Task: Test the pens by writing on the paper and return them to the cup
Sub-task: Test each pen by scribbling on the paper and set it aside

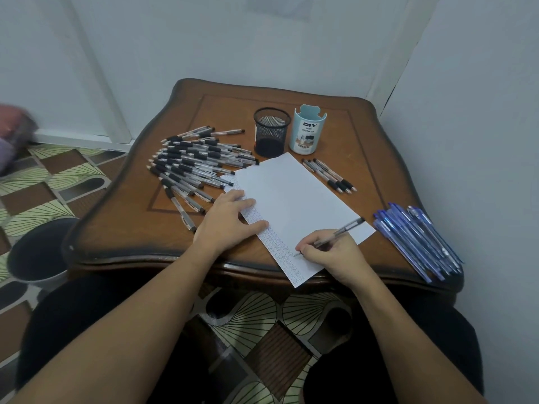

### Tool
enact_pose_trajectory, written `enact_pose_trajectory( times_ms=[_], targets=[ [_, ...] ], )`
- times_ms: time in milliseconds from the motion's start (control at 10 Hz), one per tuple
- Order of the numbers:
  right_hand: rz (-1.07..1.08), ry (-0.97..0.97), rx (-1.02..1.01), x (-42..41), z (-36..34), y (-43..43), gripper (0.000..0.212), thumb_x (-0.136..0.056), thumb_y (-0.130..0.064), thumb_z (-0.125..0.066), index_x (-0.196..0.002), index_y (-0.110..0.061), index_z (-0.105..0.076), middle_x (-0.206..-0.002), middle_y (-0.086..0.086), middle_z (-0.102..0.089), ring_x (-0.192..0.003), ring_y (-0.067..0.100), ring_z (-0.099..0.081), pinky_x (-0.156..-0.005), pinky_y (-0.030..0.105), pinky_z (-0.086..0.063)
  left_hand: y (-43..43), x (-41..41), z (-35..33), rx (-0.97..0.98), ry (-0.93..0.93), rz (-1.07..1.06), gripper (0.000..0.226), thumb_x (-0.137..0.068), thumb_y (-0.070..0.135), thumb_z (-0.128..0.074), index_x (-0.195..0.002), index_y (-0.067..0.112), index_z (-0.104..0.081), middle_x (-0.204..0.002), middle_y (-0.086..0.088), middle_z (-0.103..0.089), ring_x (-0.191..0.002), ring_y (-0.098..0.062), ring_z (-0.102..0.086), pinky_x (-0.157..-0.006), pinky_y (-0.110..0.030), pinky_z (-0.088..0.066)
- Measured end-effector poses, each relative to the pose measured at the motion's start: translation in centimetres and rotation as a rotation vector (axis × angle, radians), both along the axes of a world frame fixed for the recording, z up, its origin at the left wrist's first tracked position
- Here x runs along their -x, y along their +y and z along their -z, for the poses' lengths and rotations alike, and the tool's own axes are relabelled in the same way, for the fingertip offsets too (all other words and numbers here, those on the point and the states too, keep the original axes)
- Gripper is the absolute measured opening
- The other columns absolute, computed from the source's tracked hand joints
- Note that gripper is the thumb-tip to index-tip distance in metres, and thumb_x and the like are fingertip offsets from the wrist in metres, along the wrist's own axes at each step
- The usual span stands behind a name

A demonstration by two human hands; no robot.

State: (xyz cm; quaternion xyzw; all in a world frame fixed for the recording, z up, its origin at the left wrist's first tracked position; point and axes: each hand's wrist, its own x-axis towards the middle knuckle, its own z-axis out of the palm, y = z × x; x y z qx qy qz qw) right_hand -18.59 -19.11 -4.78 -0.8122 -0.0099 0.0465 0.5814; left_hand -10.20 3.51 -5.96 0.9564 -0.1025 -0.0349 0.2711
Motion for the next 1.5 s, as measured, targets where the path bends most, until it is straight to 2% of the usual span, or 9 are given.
enact_pose_trajectory(
  times_ms=[300,500,600,700,800,1100,1300,1500],
  targets=[
    [0.007,0.003,0.072,0.23,0.27,0.23,0.019,-0.083,-0.005,-0.070,-0.073,-0.019,-0.078,-0.072,-0.007,-0.072,-0.069,0.001,-0.060,-0.062,0.016,-0.042,0.01,-0.03,0.02,0.011,-0.001,0.000,0.068,-0.081,0.063,-0.064,-0.139,0.030,-0.052,-0.155,0.006,-0.034,-0.144,-0.015,-0.022,-0.116,-0.043,-0.024],
    [-0.001,-0.011,0.099,0.23,0.24,0.32,0.020,-0.084,-0.006,-0.070,-0.073,-0.021,-0.077,-0.074,-0.009,-0.073,-0.074,0.003,-0.062,-0.065,0.020,-0.044,-0.03,0.03,-0.04,0.018,-0.009,-0.004,0.067,-0.081,0.062,-0.064,-0.138,0.030,-0.052,-0.154,0.006,-0.034,-0.143,-0.014,-0.023,-0.115,-0.041,-0.024],
    [-0.008,-0.006,0.094,0.20,0.31,0.23,0.022,-0.083,-0.002,-0.067,-0.071,-0.018,-0.076,-0.070,-0.008,-0.071,-0.069,0.001,-0.059,-0.063,0.019,-0.042,-0.04,0.08,-0.01,0.020,-0.010,0.002,0.067,-0.081,0.062,-0.064,-0.138,0.029,-0.052,-0.154,0.006,-0.034,-0.143,-0.014,-0.023,-0.115,-0.041,-0.024],
    [0.005,-0.012,0.061,0.26,0.49,0.24,0.024,-0.084,-0.004,-0.070,-0.070,-0.022,-0.076,-0.075,-0.004,-0.074,-0.075,0.011,-0.064,-0.068,0.027,-0.045,0.00,0.17,-0.08,0.033,-0.019,0.002,0.067,-0.081,0.061,-0.065,-0.138,0.028,-0.053,-0.154,0.004,-0.035,-0.143,-0.014,-0.024,-0.115,-0.040,-0.025],
    [0.049,-0.028,0.035,0.29,0.67,0.30,0.028,-0.084,-0.003,-0.069,-0.068,-0.025,-0.075,-0.072,-0.003,-0.072,-0.072,0.008,-0.061,-0.068,0.029,-0.043,0.04,0.19,-0.12,0.027,-0.018,0.005,0.067,-0.081,0.061,-0.065,-0.138,0.028,-0.053,-0.154,0.004,-0.035,-0.143,-0.015,-0.024,-0.115,-0.041,-0.024],
    [0.033,-0.028,0.064,0.35,0.40,0.29,0.026,-0.083,-0.003,-0.070,-0.069,-0.024,-0.075,-0.073,-0.005,-0.073,-0.072,0.003,-0.061,-0.066,0.021,-0.045,0.02,0.07,-0.07,0.021,-0.009,0.001,0.067,-0.081,0.062,-0.065,-0.138,0.029,-0.053,-0.154,0.005,-0.034,-0.143,-0.015,-0.023,-0.115,-0.041,-0.024],
    [0.014,-0.020,0.075,0.34,0.22,0.21,0.023,-0.084,-0.002,-0.069,-0.070,-0.019,-0.076,-0.070,-0.005,-0.071,-0.068,0.000,-0.058,-0.061,0.015,-0.040,-0.01,0.12,-0.12,0.015,-0.003,-0.001,0.068,-0.081,0.062,-0.064,-0.139,0.029,-0.052,-0.155,0.006,-0.034,-0.143,-0.014,-0.023,-0.115,-0.041,-0.024],
    [0.047,-0.024,0.054,0.36,0.32,0.26,0.025,-0.084,-0.002,-0.069,-0.069,-0.022,-0.075,-0.070,-0.002,-0.071,-0.067,0.000,-0.058,-0.060,0.017,-0.041,-0.02,0.15,-0.22,0.012,-0.006,-0.001,0.068,-0.081,0.062,-0.064,-0.139,0.029,-0.052,-0.155,0.005,-0.034,-0.143,-0.014,-0.023,-0.115,-0.042,-0.024]
  ],
)
